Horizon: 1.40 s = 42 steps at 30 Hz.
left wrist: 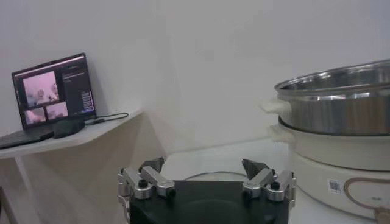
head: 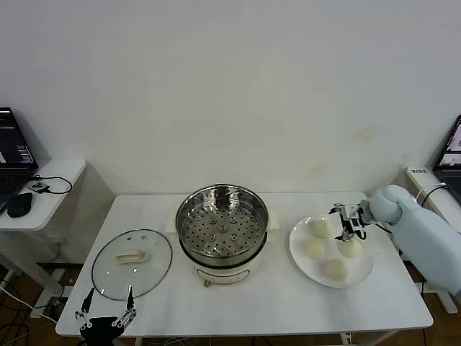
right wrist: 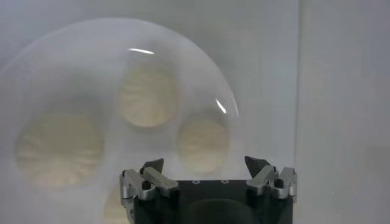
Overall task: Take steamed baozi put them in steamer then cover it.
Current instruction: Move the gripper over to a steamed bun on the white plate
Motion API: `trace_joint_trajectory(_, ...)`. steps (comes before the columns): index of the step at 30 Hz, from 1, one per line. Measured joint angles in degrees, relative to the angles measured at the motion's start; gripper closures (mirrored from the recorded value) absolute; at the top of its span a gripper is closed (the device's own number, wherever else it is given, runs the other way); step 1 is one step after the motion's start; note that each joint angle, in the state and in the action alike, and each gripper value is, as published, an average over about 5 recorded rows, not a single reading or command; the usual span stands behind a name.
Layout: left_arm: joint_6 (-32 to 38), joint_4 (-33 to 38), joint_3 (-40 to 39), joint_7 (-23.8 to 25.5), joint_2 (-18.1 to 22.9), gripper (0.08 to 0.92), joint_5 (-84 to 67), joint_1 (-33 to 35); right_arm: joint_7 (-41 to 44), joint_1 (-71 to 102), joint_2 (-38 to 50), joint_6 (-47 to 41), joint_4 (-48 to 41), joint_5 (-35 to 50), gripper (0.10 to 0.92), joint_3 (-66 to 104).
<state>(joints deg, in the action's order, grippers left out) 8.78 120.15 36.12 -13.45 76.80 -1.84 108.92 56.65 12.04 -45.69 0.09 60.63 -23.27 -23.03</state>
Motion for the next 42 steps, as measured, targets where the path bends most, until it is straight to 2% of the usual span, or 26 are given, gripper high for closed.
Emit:
trace_joint_trajectory(13, 0.31, -0.66, 0.22, -0.06, 0.03, 0.177, 0.13, -0.32, -0.21, -2.70, -5.52, 1.10, -8.42, -2.93, 0.203, -1.93)
trace_joint_trajectory(24, 0.61, -0.83, 0.23, -0.14, 0.07, 0.177, 0.21, -0.34, -0.37, -3.87, -8.31, 1.02, -12.12, -3.59, 0.204, -2.66)
trace_joint_trajectory(35, 1.09, -0.64, -0.01, -0.40, 0.27, 0.177, 0.42, -0.18, -0.31, -3.93, -8.85, 0.85, -13.17, -3.69, 0.319, -2.92)
trace_joint_trajectory(42, 1.41, -0.30, -0.09, -0.47, 0.31, 0.177, 0.56, 0.14, 0.23, -4.45, -8.43, 0.90, -12.85, -3.15, 0.355, -3.27)
